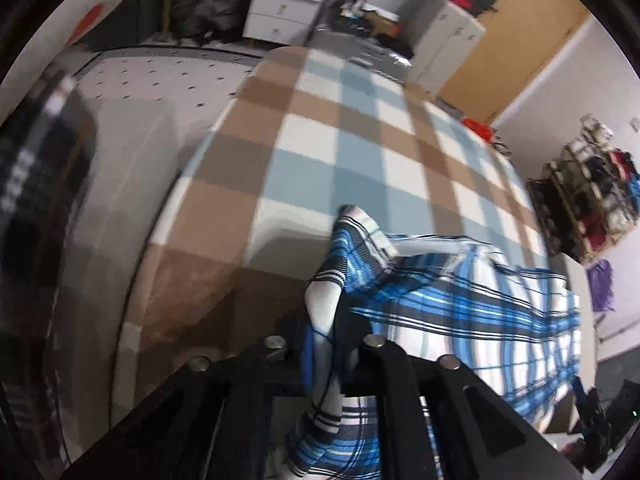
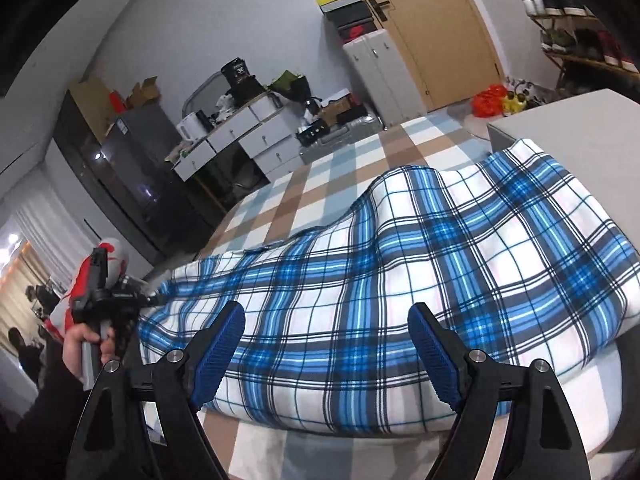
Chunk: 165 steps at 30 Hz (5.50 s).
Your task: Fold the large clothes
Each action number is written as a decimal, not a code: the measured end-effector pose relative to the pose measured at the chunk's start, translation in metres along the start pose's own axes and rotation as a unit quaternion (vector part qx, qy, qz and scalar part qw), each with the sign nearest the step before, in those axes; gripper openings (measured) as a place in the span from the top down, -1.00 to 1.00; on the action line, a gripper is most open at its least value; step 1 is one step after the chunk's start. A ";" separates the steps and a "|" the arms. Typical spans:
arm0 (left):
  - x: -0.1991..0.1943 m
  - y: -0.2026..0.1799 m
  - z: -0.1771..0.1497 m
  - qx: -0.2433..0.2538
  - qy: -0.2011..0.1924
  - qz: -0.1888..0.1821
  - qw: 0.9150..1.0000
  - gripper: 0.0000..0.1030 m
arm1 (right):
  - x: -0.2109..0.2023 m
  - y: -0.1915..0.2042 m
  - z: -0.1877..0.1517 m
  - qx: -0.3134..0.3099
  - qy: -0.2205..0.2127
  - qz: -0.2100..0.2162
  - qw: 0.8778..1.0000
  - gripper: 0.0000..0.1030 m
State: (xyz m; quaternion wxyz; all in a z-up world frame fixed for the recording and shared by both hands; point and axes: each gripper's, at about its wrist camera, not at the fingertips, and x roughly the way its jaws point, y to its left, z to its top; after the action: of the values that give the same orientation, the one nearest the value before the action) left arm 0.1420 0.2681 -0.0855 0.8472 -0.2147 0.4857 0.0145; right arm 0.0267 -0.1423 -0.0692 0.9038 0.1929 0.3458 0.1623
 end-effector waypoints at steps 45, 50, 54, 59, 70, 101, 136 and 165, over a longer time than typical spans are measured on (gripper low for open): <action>-0.007 -0.077 -0.082 0.117 -0.041 0.029 0.992 -0.49 | 0.157 0.092 0.017 -0.270 0.164 -0.218 0.923 -0.75; -0.022 -0.082 -0.080 0.144 -0.084 0.040 0.985 -0.49 | 0.178 0.065 0.017 -0.203 0.223 -0.189 0.935 -0.76; -0.019 -0.086 -0.080 0.151 -0.085 0.035 0.984 -0.49 | 0.147 0.062 0.027 -0.174 0.176 -0.174 0.953 -0.69; -0.015 -0.094 -0.085 0.174 -0.085 0.044 0.980 -0.50 | 0.094 0.050 0.013 -0.116 0.142 -0.113 0.977 -0.72; -0.017 -0.130 -0.106 0.204 -0.095 0.050 0.973 -0.50 | 0.091 0.030 -0.034 -0.156 0.150 -0.156 0.964 -0.93; 0.045 -0.226 -0.145 0.250 0.018 0.045 0.967 -0.51 | 0.014 -0.120 0.013 0.237 0.097 -0.090 0.962 -1.00; -0.006 -0.241 -0.134 0.203 0.115 -0.233 0.944 -0.51 | -0.034 0.070 0.086 -0.248 -0.039 -0.227 0.941 0.87; -0.037 -0.151 -0.083 0.157 0.083 -0.208 0.962 -0.55 | 0.028 0.029 0.008 -0.006 0.070 0.164 0.984 -0.73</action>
State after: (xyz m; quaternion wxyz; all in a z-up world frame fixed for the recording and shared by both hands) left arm 0.0901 0.1065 -0.0386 0.8112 -0.1754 0.4952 -0.2568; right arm 0.0475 -0.1074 -0.0657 0.8394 0.2299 0.3714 0.3234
